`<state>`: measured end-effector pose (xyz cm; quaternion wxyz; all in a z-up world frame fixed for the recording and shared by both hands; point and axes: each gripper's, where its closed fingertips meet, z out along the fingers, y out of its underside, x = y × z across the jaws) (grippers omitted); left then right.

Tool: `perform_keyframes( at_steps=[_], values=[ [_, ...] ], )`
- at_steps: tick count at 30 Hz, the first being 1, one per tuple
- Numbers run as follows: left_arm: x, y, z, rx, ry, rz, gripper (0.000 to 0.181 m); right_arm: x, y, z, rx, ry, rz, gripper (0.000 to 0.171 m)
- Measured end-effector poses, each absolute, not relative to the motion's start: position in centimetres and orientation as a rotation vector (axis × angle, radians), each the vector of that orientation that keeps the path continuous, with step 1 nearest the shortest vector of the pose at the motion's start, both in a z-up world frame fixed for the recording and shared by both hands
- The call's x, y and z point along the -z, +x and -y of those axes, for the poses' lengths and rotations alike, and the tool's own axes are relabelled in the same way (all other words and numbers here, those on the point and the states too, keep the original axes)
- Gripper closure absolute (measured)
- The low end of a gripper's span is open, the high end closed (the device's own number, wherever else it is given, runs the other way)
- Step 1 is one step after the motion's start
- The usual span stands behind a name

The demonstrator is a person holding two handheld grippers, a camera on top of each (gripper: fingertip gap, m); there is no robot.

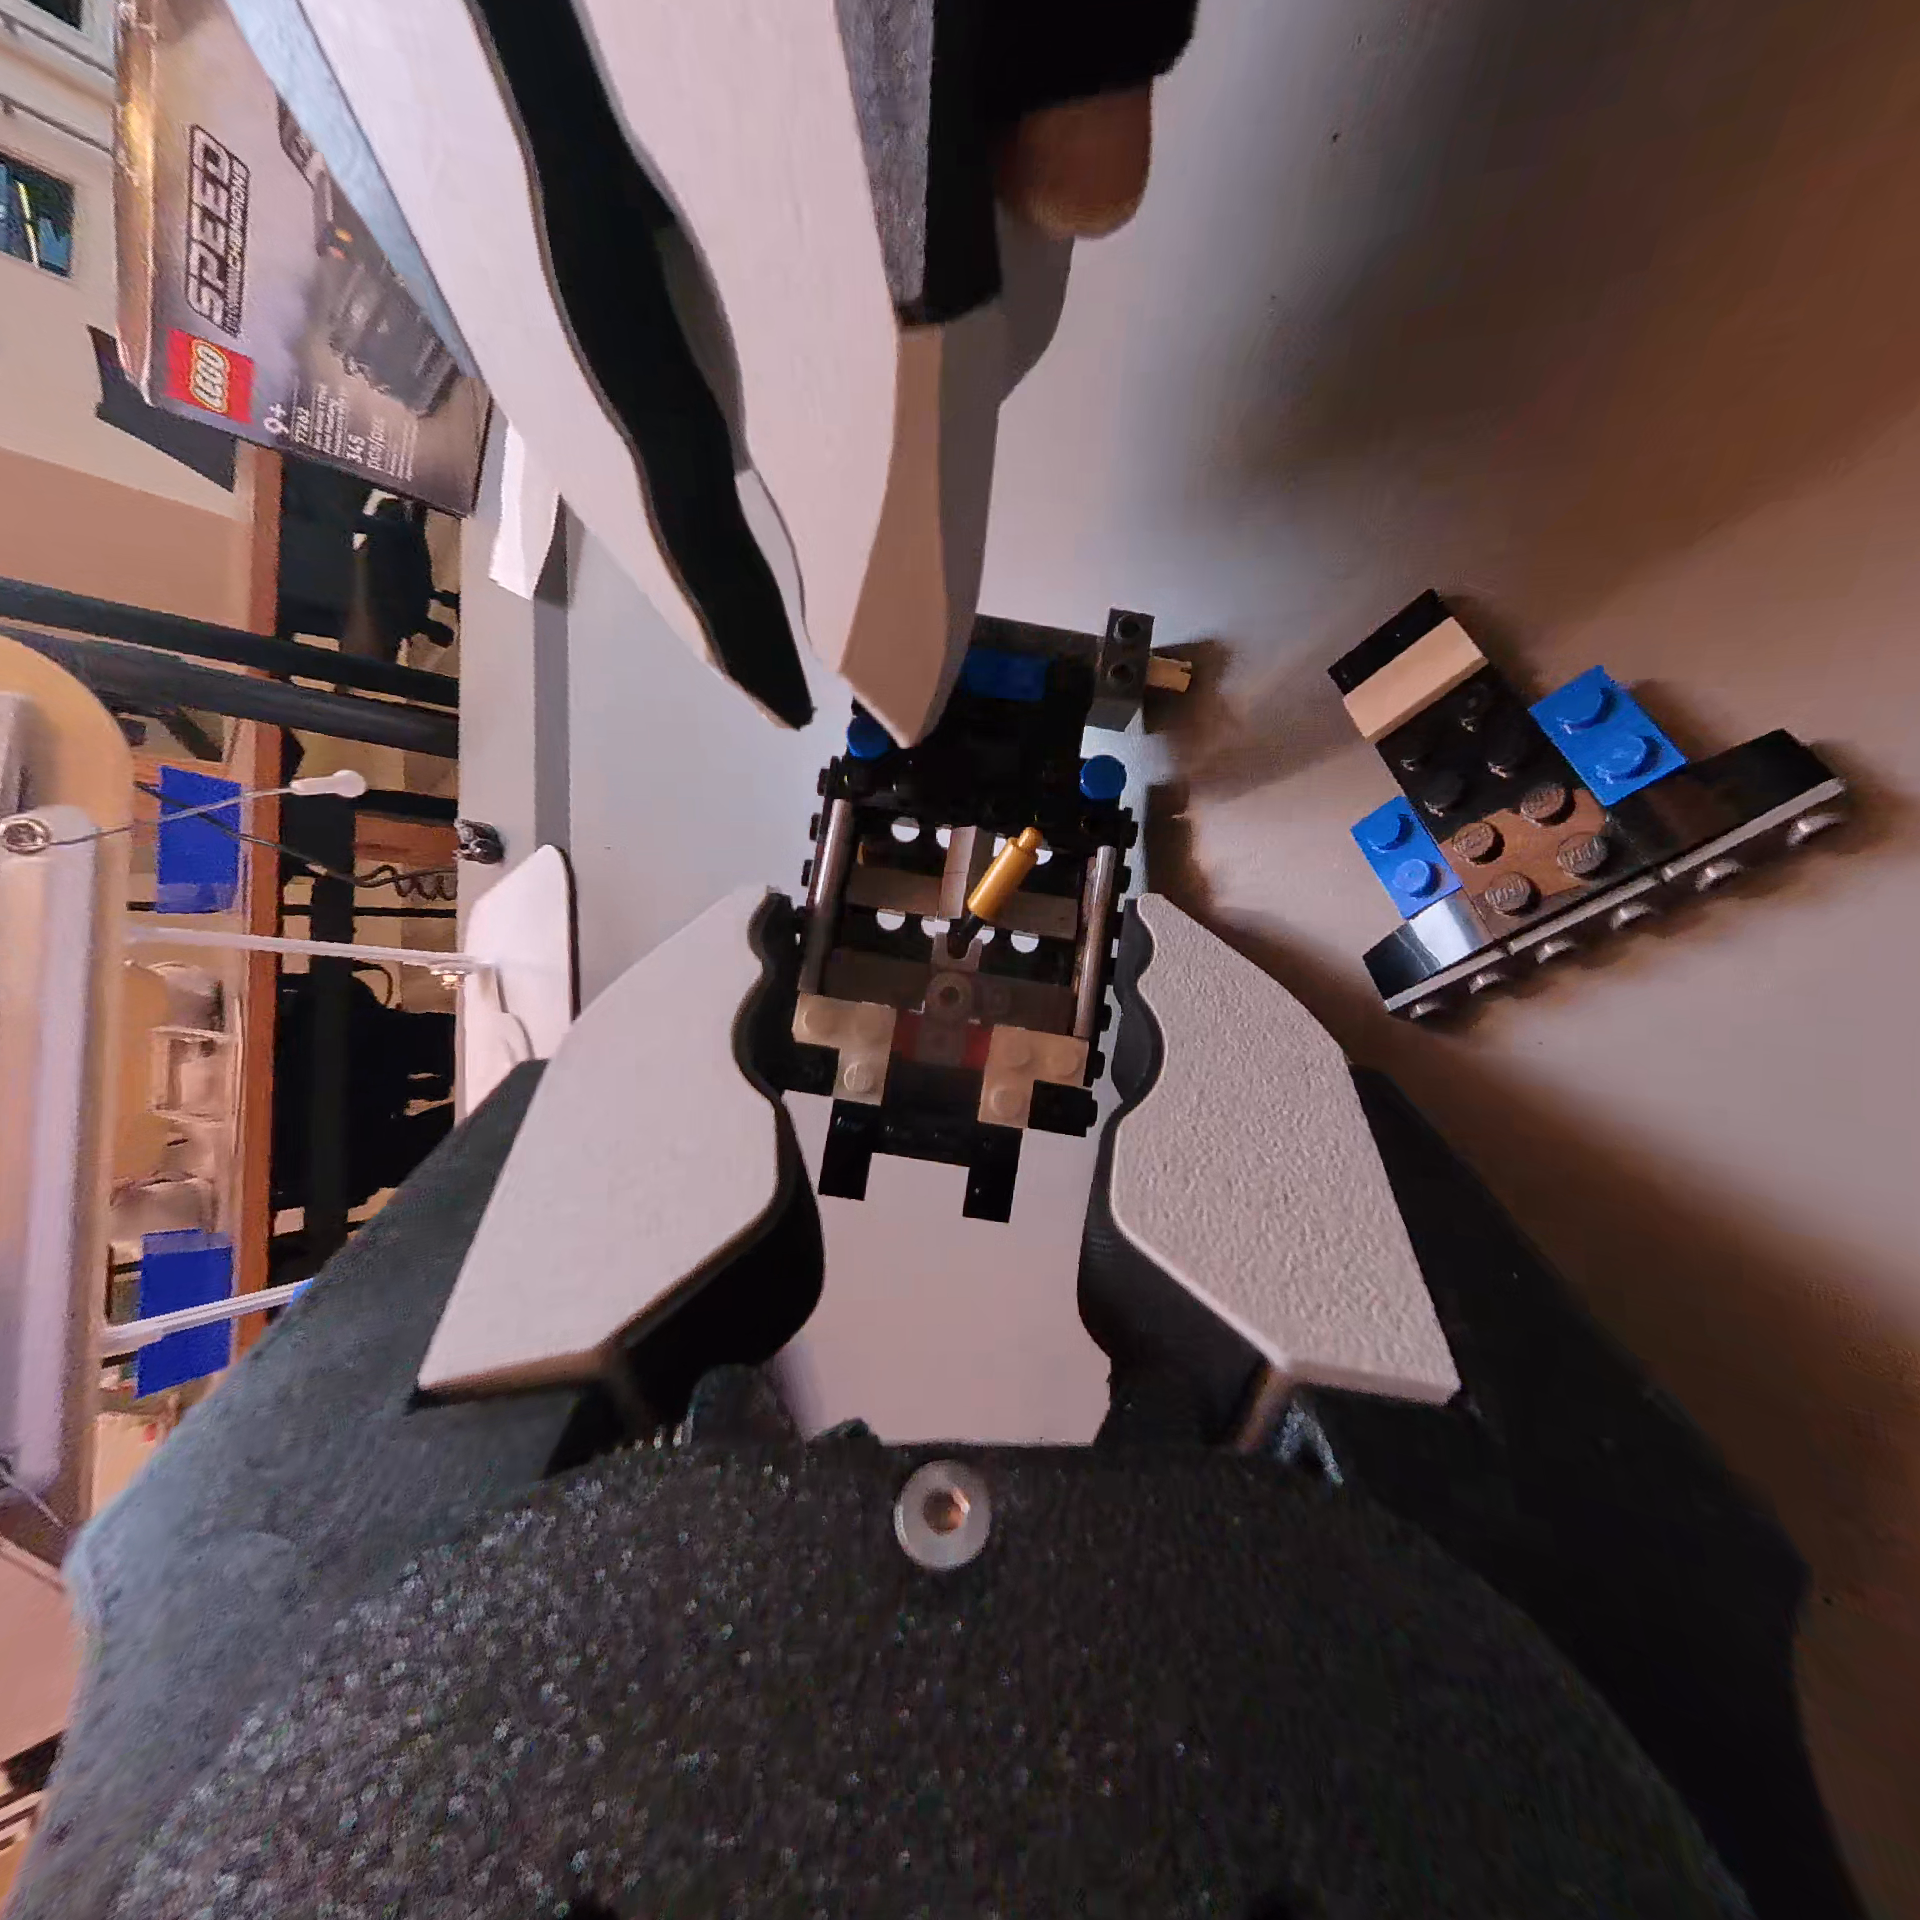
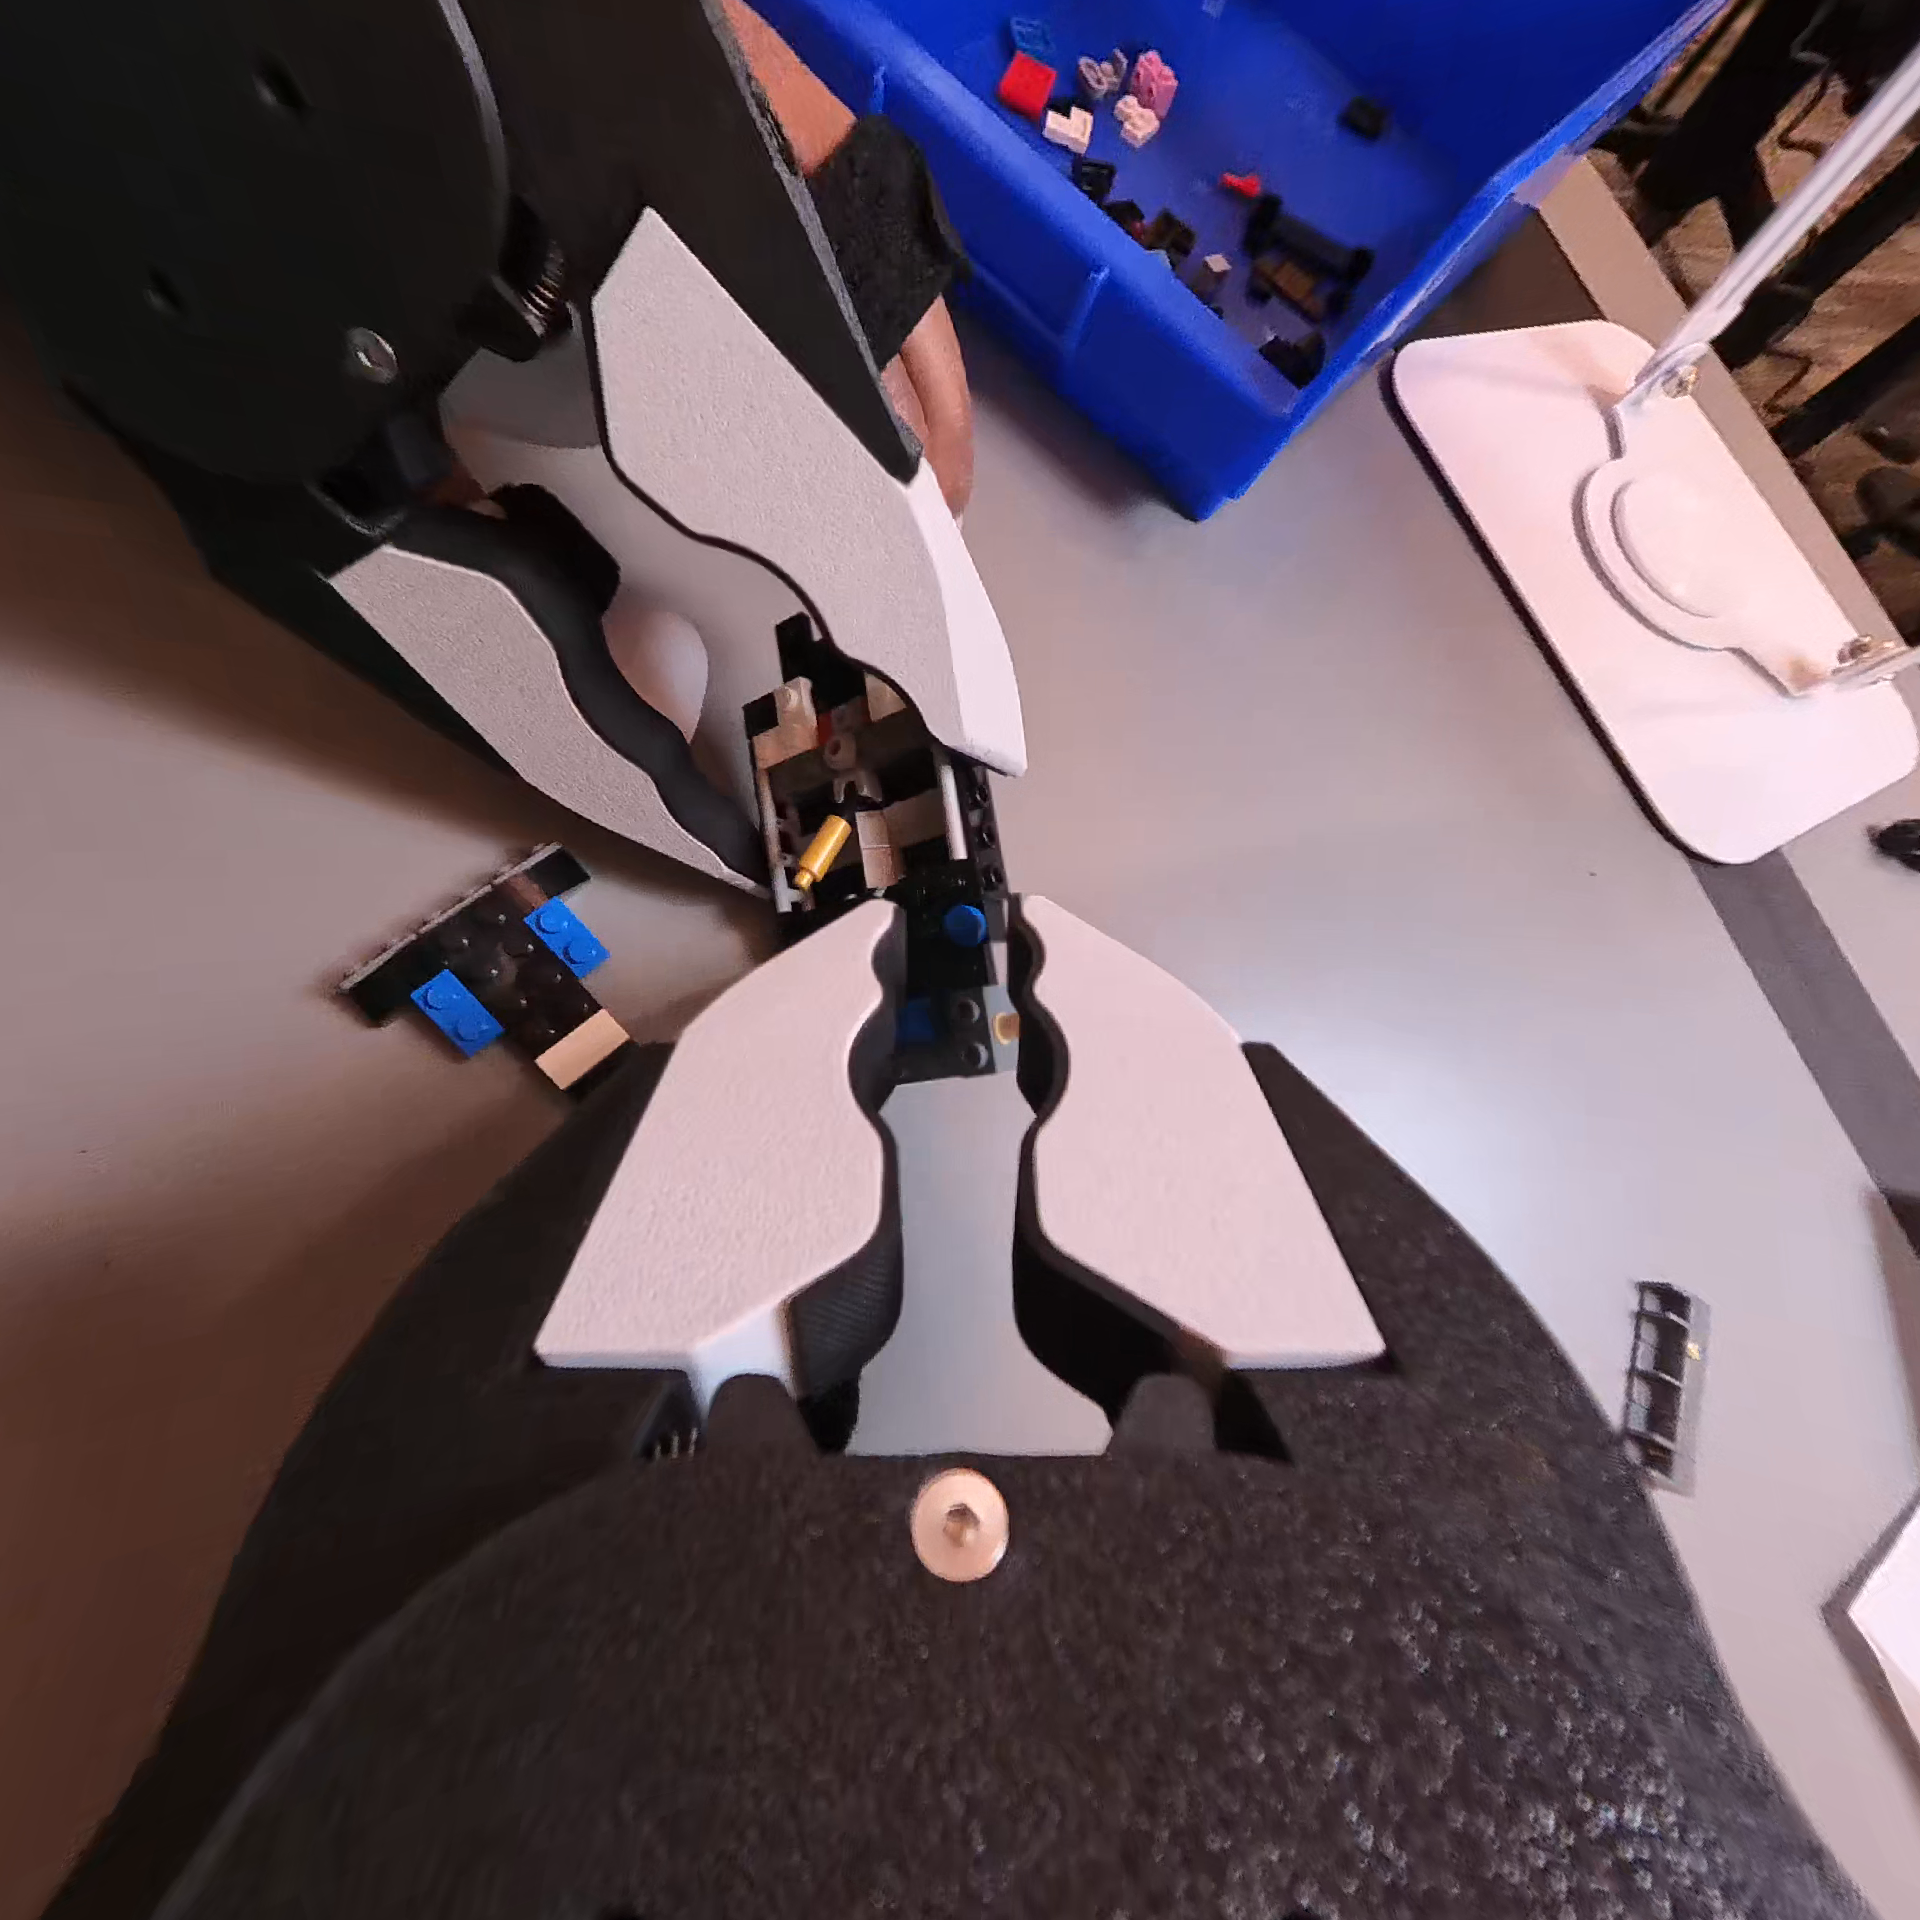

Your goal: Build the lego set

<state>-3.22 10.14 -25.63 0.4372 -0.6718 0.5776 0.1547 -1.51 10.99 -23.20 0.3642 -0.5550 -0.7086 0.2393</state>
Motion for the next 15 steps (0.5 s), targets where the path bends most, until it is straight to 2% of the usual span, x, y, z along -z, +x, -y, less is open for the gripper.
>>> perform_keyframes(
  at_steps=[3,13,15],
  values=[
    [25.63,-3.22,-10.17,-0.395,-1.669,-1.436,0.122,23.83,-1.48,-11.25,-0.535,-1.417,1.852,0.159],
    [25.64,-3.31,-10.11,-0.427,-1.685,-1.417,0.123,23.84,-1.67,-11.24,-0.389,-1.394,1.880,0.161],
    [25.62,-3.25,-10.10,-0.434,-1.682,-1.420,0.123,23.49,-1.69,-11.43,-0.392,-1.372,1.869,0.171]
  ],
)
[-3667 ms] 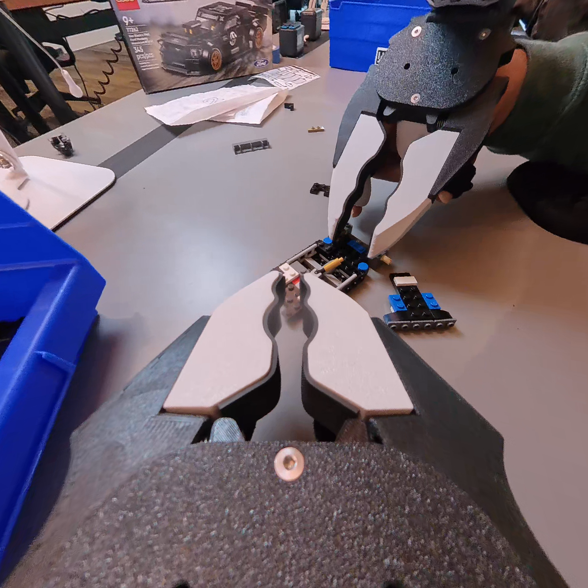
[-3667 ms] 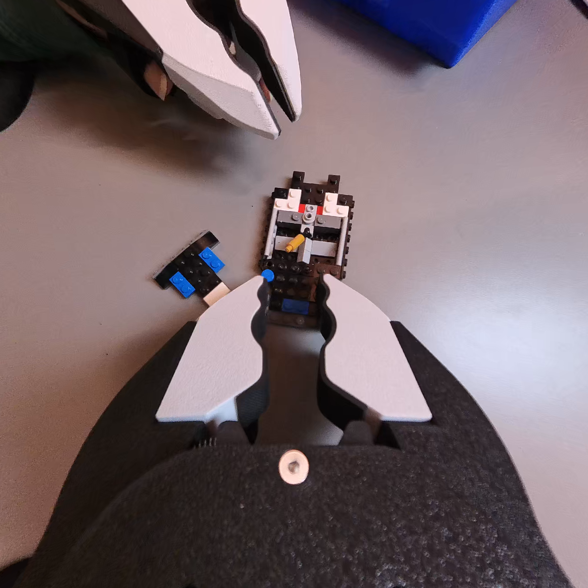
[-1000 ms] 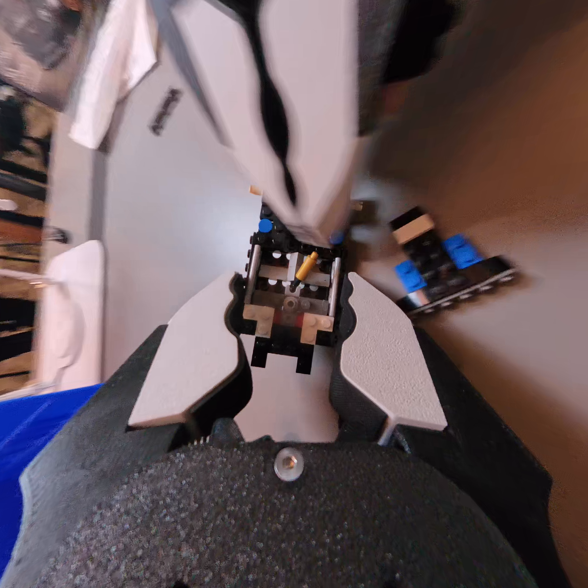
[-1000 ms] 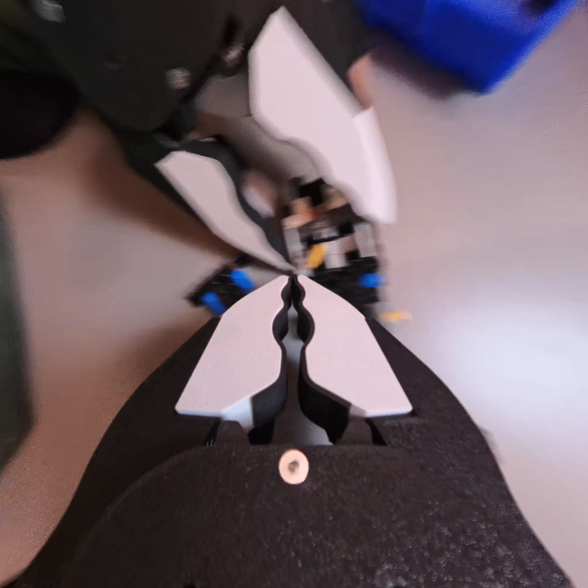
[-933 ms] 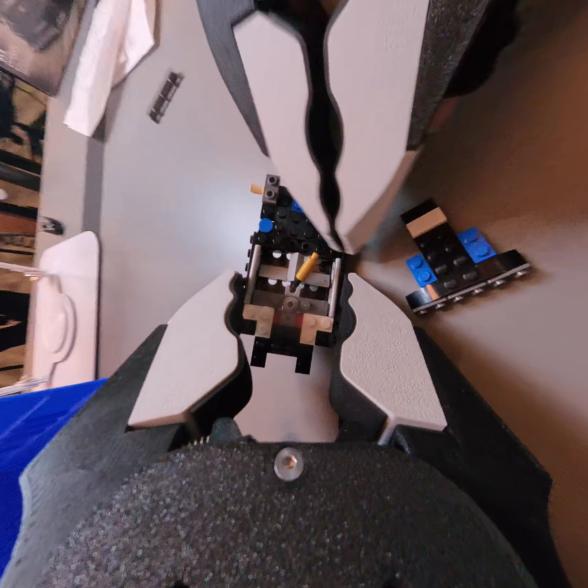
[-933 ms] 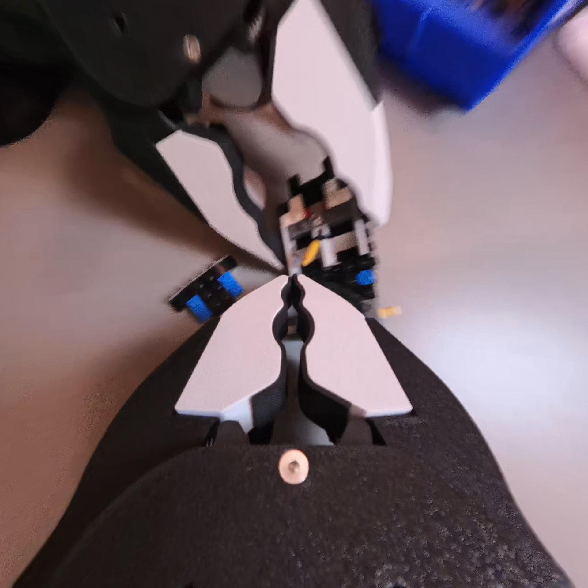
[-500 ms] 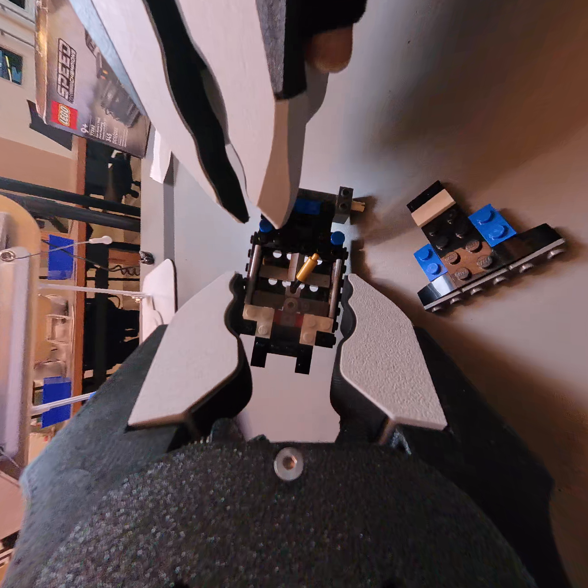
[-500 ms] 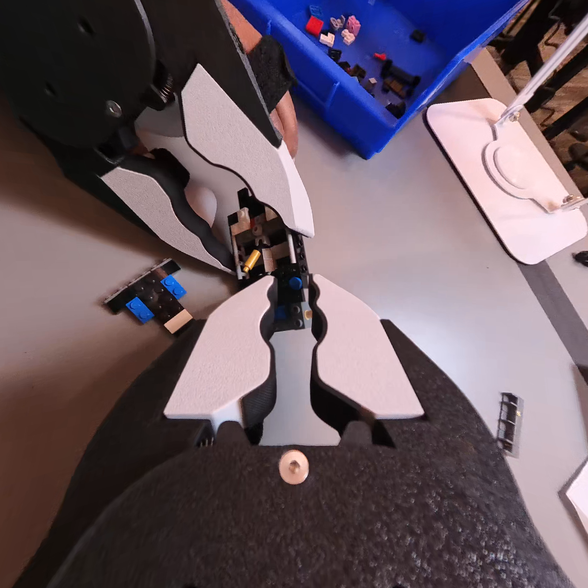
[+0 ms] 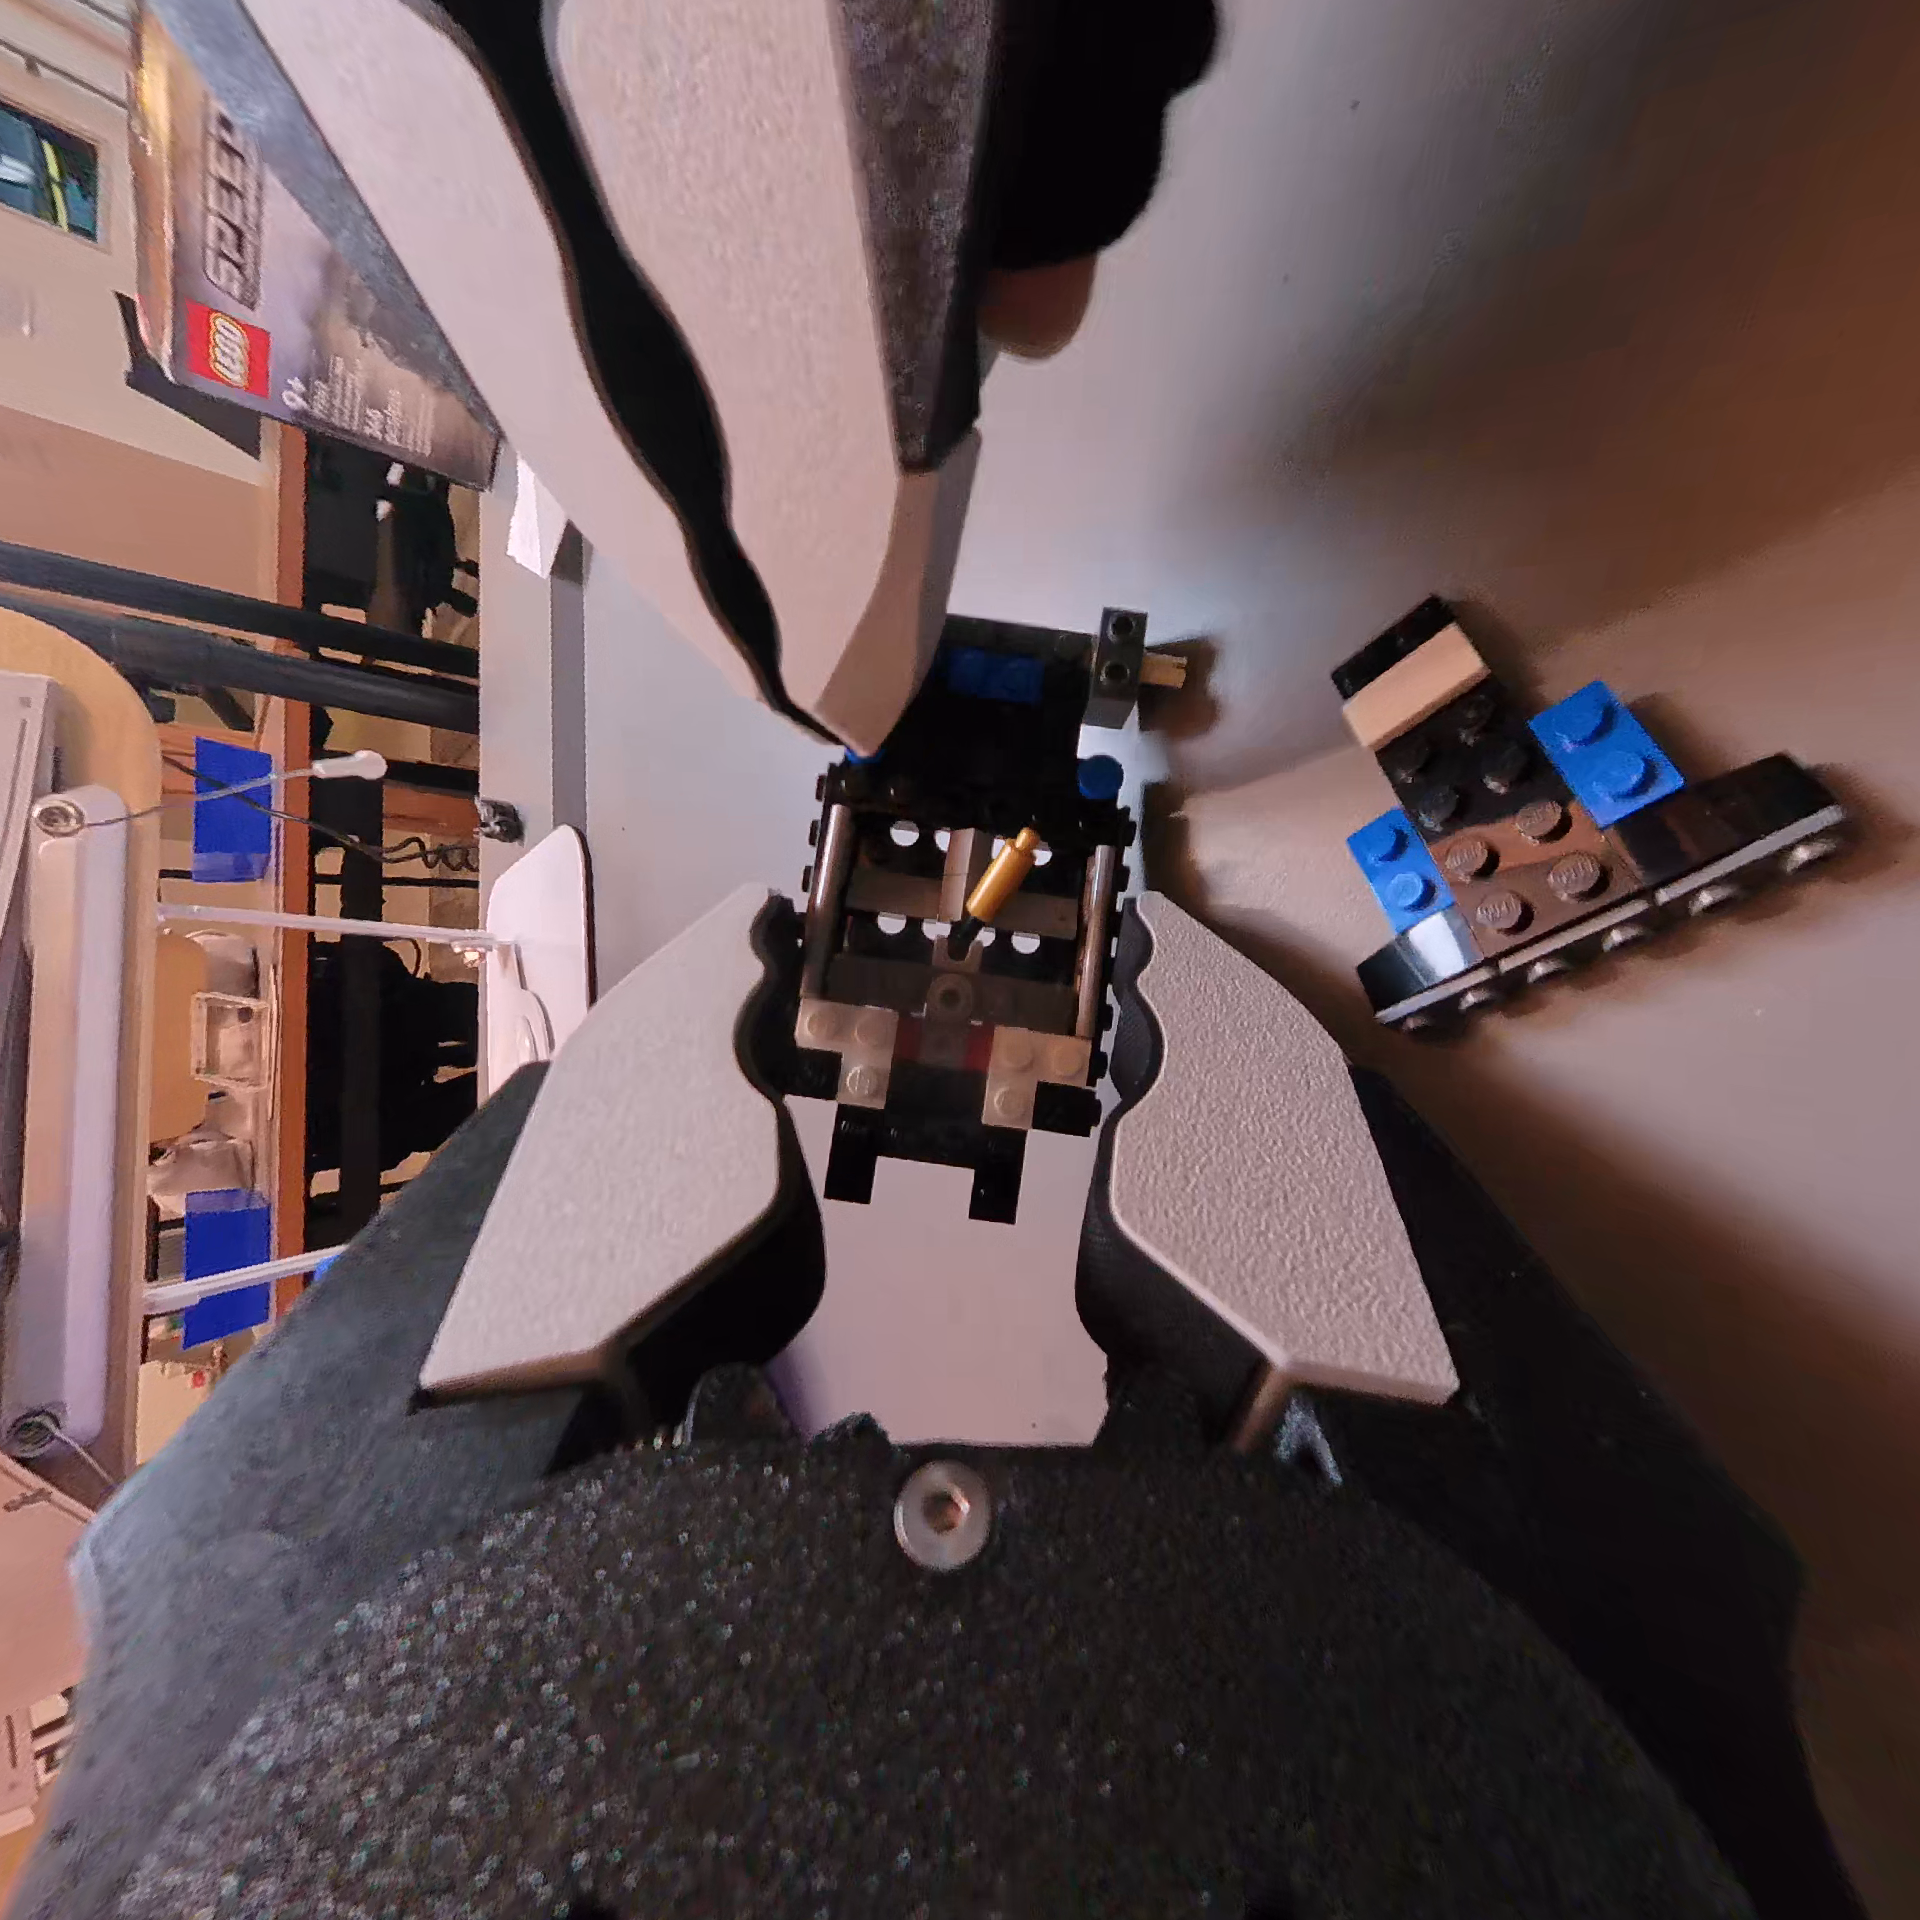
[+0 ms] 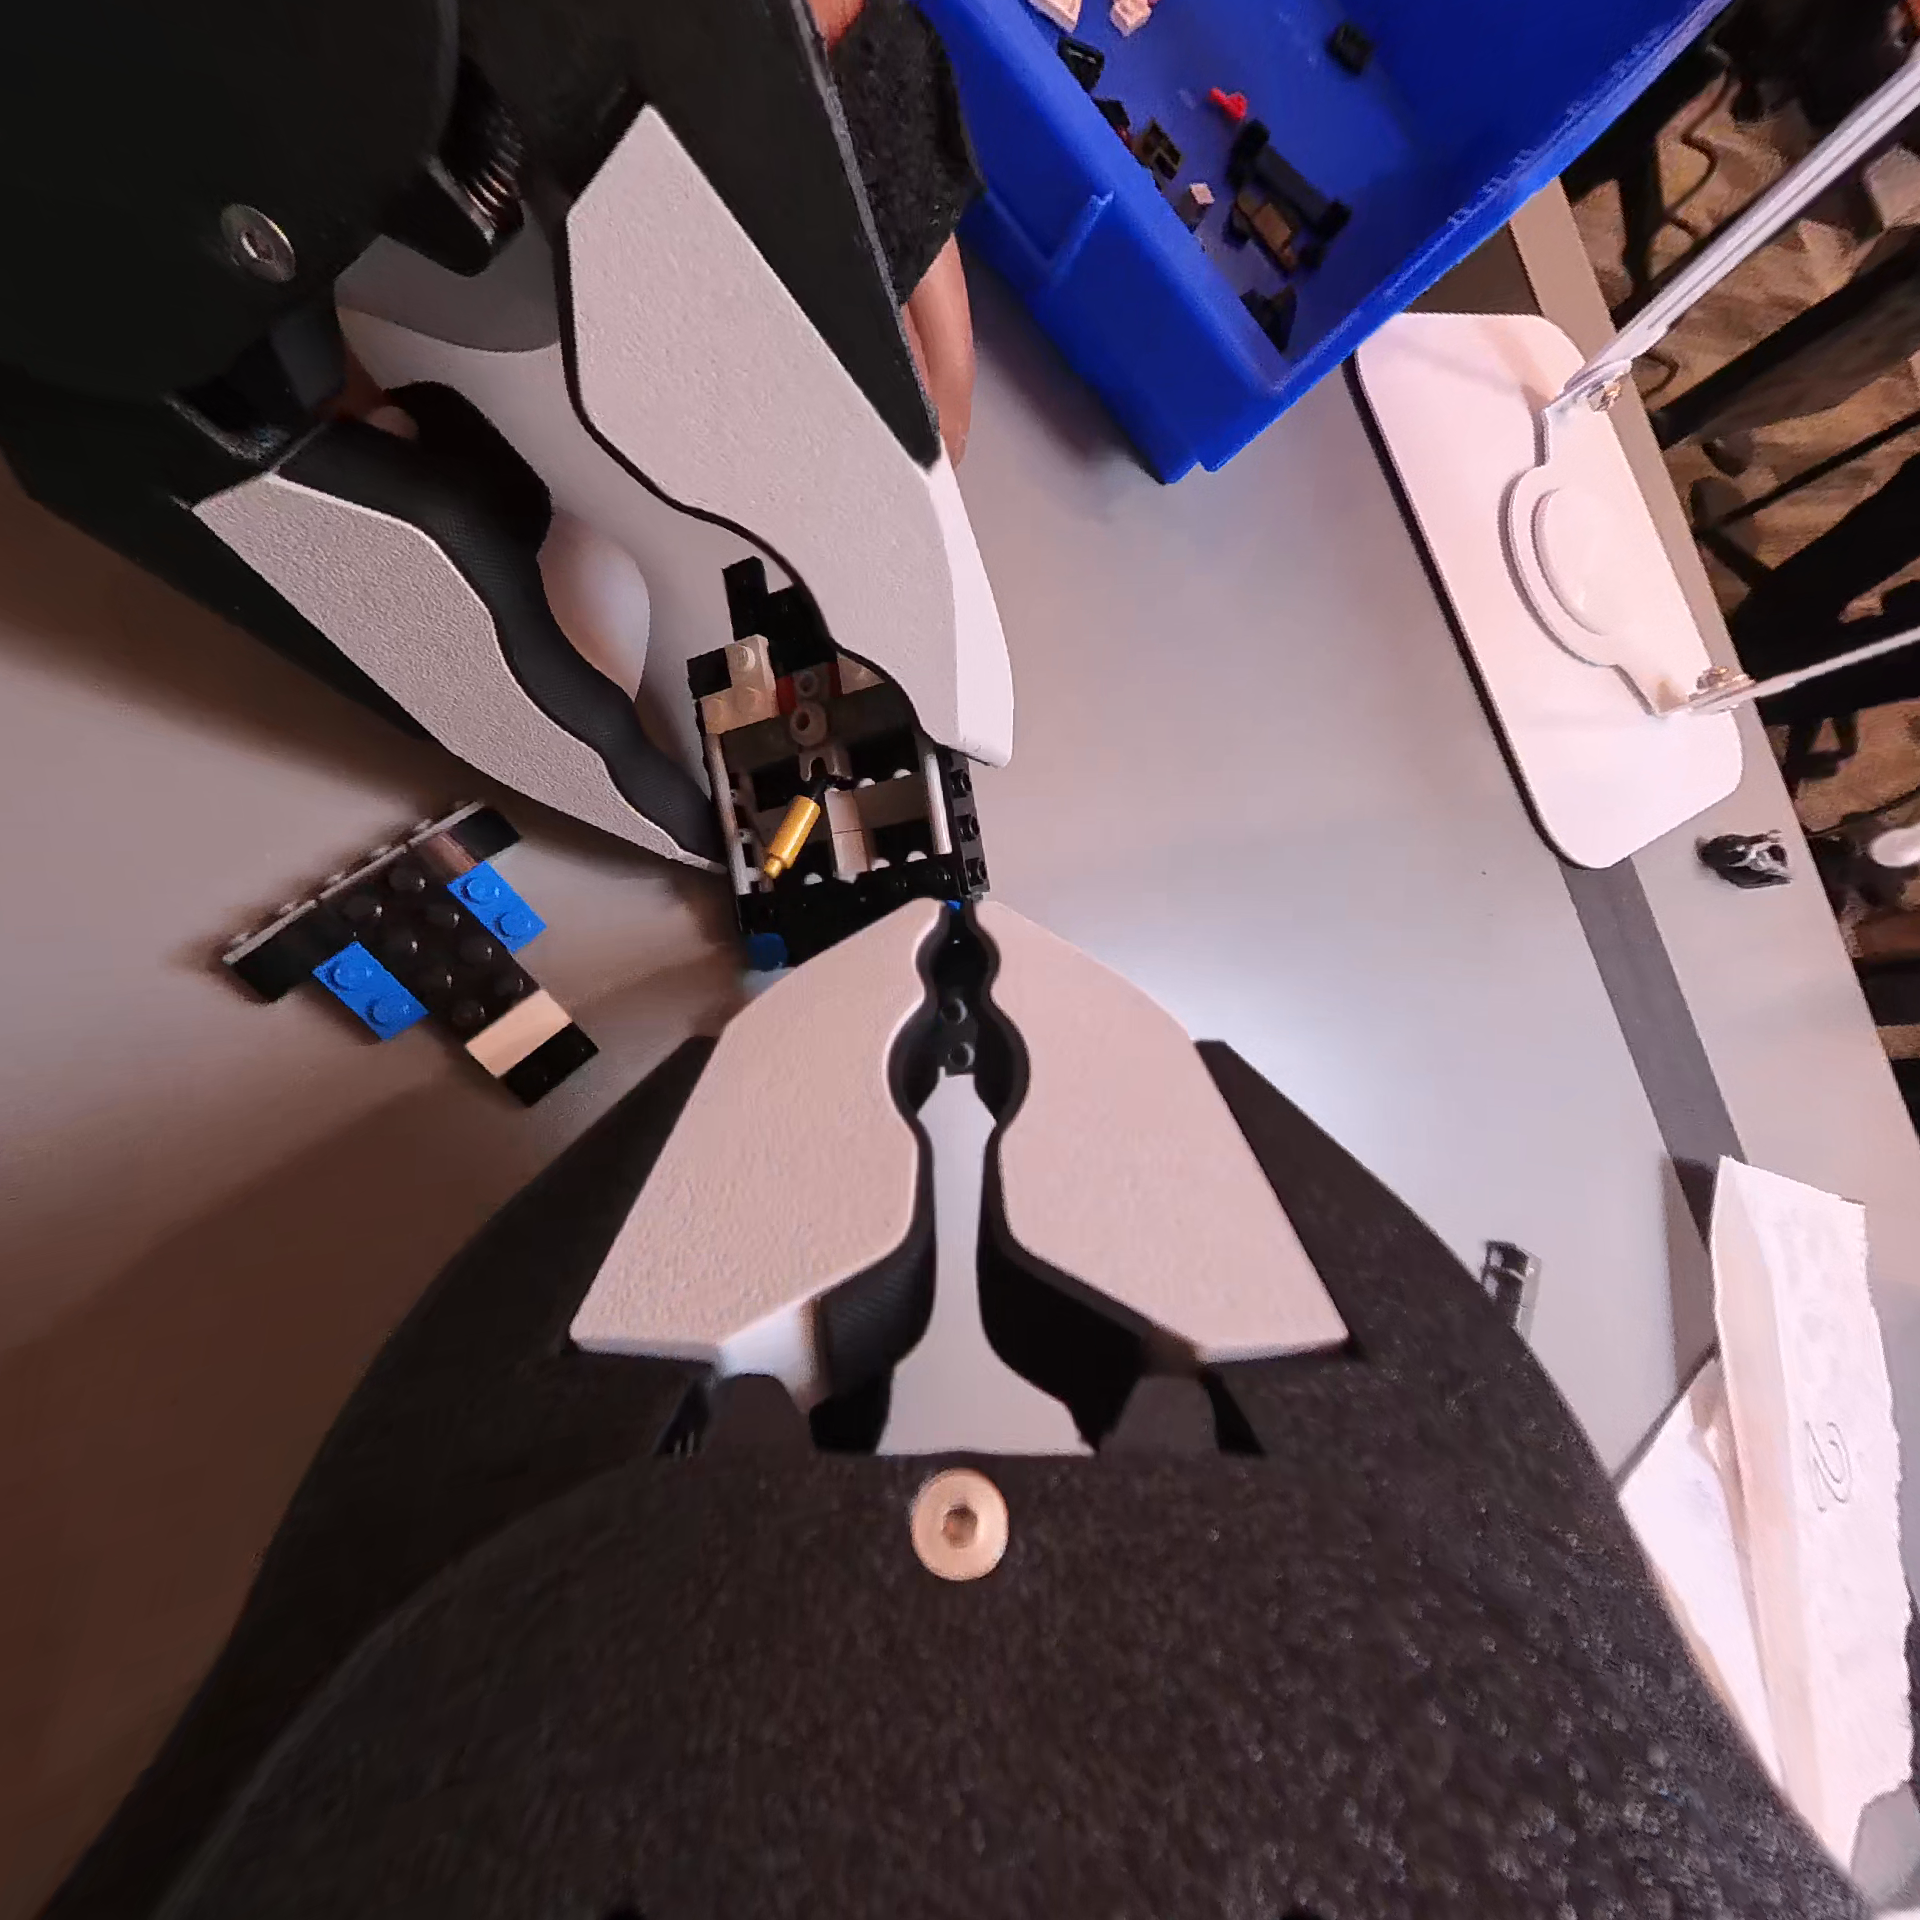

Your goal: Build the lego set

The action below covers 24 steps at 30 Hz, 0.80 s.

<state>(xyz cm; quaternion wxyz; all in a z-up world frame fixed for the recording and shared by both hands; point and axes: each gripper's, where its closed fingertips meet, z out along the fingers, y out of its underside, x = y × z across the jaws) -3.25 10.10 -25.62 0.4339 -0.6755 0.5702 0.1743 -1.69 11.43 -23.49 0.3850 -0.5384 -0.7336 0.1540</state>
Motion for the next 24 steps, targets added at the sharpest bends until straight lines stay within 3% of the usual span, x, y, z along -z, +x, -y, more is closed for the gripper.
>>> perform_keyframes(
  at_steps=[4,7,11,17,20,22,24],
  values=[
    [25.7,-3.2,-10.0,-0.401,-1.723,-1.403,0.122,23.1,-1.6,-11.1,-0.477,-1.337,1.880,0.171],
    [25.9,-3.4,-10.3,-0.332,-1.767,-1.345,0.122,21.0,-1.6,-9.1,-0.885,-1.394,1.799,0.171],
    [26.2,-3.8,-10.4,-0.203,-1.822,-1.278,0.122,20.6,-0.6,-11.2,-0.895,-1.454,1.663,0.171],
    [25.9,-3.8,-10.5,-0.078,-1.840,-1.197,0.122,23.1,-0.1,-12.1,-1.210,-1.781,1.539,0.132],
    [25.3,-3.6,-10.5,-0.014,-1.838,-1.142,0.122,23.7,-0.6,-11.1,-1.405,-1.879,1.485,0.137],
    [25.1,-3.5,-10.6,0.016,-1.848,-1.125,0.122,23.8,-1.1,-10.9,-1.444,-1.909,1.447,0.155],
    [25.6,-3.6,-10.6,0.031,-1.884,-1.118,0.122,23.8,-1.2,-10.7,-1.473,-1.928,1.434,0.158]
  ],
)
